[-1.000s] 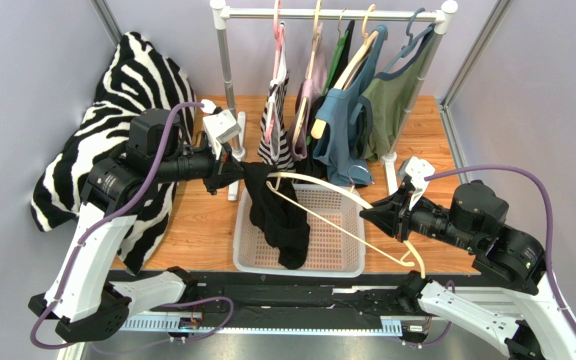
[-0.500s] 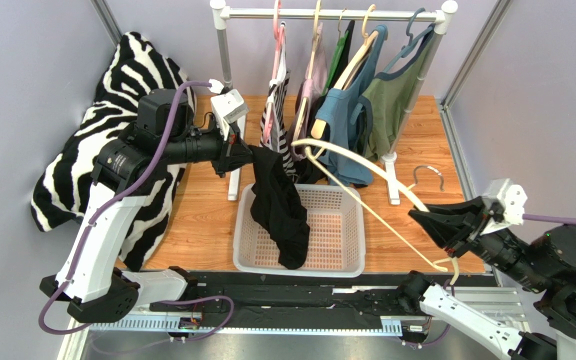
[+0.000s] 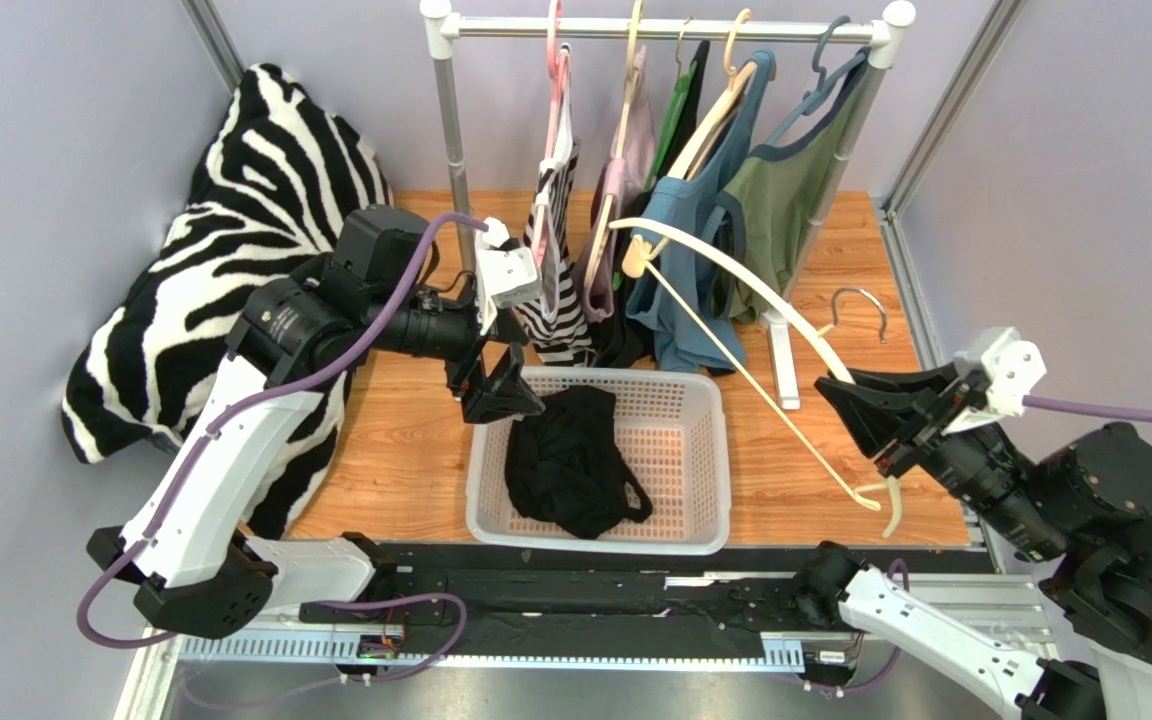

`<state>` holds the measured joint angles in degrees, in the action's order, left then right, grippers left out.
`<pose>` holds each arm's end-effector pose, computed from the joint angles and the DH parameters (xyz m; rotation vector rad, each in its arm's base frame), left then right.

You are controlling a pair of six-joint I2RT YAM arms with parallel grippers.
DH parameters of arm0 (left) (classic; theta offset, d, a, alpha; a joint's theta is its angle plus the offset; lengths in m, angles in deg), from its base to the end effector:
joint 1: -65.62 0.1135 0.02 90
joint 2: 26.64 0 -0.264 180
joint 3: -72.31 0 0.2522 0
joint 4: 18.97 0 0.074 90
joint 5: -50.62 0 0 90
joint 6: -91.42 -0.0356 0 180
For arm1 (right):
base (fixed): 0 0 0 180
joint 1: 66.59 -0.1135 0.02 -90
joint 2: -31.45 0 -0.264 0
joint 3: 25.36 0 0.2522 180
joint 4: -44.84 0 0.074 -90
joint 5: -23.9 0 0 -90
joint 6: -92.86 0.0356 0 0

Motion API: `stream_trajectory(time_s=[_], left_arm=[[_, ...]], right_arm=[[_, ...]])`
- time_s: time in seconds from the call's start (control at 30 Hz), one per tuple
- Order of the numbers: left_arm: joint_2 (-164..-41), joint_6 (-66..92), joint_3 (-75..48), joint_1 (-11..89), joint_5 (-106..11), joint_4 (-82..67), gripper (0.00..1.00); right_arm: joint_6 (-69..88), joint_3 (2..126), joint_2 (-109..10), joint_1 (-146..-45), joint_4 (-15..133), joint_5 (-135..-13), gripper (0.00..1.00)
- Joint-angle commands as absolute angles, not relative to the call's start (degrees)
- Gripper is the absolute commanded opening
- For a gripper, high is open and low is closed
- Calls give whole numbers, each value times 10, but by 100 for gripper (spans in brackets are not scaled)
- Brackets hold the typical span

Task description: Remove the tank top from the hanger

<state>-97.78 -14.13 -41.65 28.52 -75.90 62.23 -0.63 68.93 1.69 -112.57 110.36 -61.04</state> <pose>0.1468 -0.1376 0.4710 1.2966 1.8251 -0.9165 0.0083 0.0041 0.4703 -0.6100 1.4912 0.5070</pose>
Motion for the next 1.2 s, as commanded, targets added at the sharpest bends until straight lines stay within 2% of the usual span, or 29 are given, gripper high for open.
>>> stream_trajectory(time_s=[0.0, 0.13, 0.27, 0.47, 0.8, 1.1, 1.17], left_arm=[[-952, -205, -484, 284, -707, 627, 99], [-945, -250, -537, 284, -671, 645, 99], [-932, -279, -523, 284, -700, 664, 99], [-927, -402, -481, 284, -848, 763, 99], [-976, -433, -452, 284, -917, 814, 97], [-980, -434, -441, 284, -926, 847, 67], [-982, -430, -439, 283, -922, 853, 51]], right_arm=[[-26, 679, -6, -1127, 1057, -650, 0], [-56, 653, -22, -1127, 1062, -721, 0], [-128, 581, -10, -1127, 1012, -855, 0], [-148, 563, -34, -1127, 996, -921, 0], [-152, 565, -66, -1132, 961, -983, 0], [-159, 582, -69, -1135, 961, -957, 0], [-156, 581, -68, -1135, 953, -953, 0]])
